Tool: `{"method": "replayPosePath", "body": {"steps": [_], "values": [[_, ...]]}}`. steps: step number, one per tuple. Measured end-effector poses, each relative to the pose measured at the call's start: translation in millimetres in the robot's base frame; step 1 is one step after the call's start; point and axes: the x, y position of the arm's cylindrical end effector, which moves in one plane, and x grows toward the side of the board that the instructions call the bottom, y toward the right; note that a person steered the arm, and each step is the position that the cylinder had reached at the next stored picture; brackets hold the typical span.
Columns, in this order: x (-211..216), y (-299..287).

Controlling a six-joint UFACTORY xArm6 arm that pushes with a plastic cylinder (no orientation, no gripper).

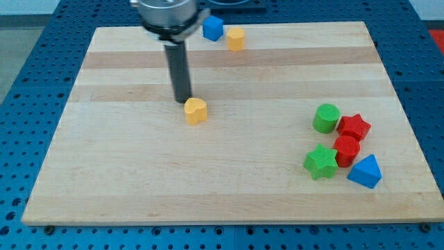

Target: Move the yellow heart towards green circle

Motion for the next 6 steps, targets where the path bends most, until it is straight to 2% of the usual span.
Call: {"method": "replayPosePath", "body": {"steps": [1,2,4,5,6], "values": [[43.7,17.7],[72.3,101.4],[47.4,95.4],[53.3,172.8],[59.8,203.7]]}}
